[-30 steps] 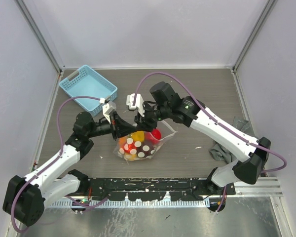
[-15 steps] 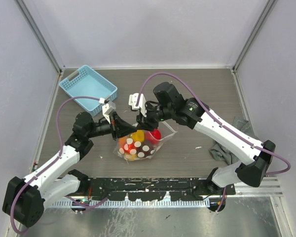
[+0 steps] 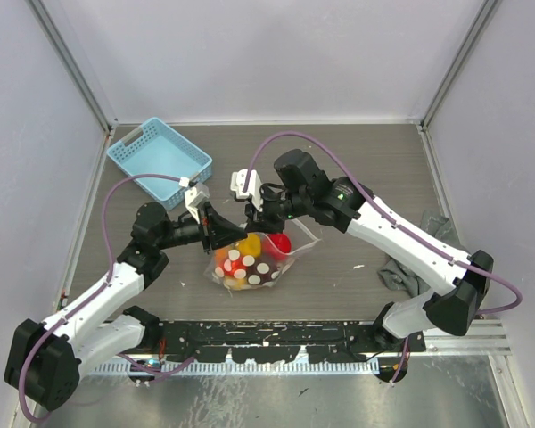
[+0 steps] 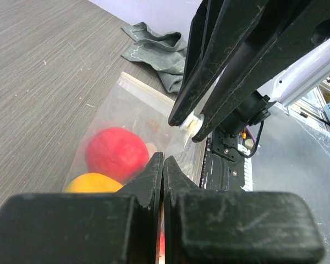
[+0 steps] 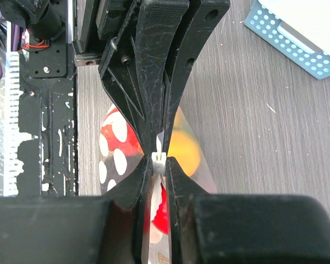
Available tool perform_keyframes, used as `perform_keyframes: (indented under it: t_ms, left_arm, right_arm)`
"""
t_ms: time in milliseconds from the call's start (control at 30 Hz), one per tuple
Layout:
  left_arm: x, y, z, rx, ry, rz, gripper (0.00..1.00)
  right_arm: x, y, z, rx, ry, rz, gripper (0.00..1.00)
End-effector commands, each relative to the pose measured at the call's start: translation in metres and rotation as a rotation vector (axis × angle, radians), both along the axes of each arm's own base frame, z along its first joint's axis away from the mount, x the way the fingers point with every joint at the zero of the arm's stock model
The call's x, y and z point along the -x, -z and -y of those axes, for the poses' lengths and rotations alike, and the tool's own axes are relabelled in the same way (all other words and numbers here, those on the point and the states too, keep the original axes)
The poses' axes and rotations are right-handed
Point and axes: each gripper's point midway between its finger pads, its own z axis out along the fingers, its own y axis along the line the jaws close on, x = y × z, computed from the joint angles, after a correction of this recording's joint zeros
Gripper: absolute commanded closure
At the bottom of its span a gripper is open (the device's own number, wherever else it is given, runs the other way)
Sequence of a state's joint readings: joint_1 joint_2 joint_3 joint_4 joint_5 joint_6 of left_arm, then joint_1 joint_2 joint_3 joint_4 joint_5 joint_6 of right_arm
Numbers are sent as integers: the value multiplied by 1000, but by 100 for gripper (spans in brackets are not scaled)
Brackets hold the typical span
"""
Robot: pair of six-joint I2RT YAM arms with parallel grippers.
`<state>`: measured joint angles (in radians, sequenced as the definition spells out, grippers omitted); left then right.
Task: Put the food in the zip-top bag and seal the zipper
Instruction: Zip the zipper food storage bag at the center of the board.
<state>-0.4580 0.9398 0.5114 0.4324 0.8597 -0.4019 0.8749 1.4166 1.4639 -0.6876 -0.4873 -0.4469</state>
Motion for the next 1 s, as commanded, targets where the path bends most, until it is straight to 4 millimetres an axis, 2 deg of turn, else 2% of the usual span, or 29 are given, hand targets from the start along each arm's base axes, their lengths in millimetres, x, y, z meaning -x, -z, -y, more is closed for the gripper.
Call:
perform_keyframes:
  t_ms: [0,100,233,467,633,767,967]
  left_arm:
    - [0,-24,-1,38,-4,100,98]
    - [0,-29,-1,43,-8,111,86]
    - [1,-35,1,49,8,124,73]
    - [3,-36,8,45,49,127,70]
    - [2,-37,15,45,73,132,79]
    - [3,-34,18,37,89,125,99]
    - [0,-33,11,43,17,130,100]
  right_arm:
    - [-1,-14,-8,-53,-17,30,91]
    - [0,-15,-8,-54,-21,27,99]
    - [2,-19,-8,-60,-29,26,100]
    - [4,-21,-10,-66,-49,16,100]
    - [5,-15,-11,-49,-57,-5,100]
    - [5,-14,-9,-40,-49,-2,100]
    - [-2,-1,2,23,9,12,100]
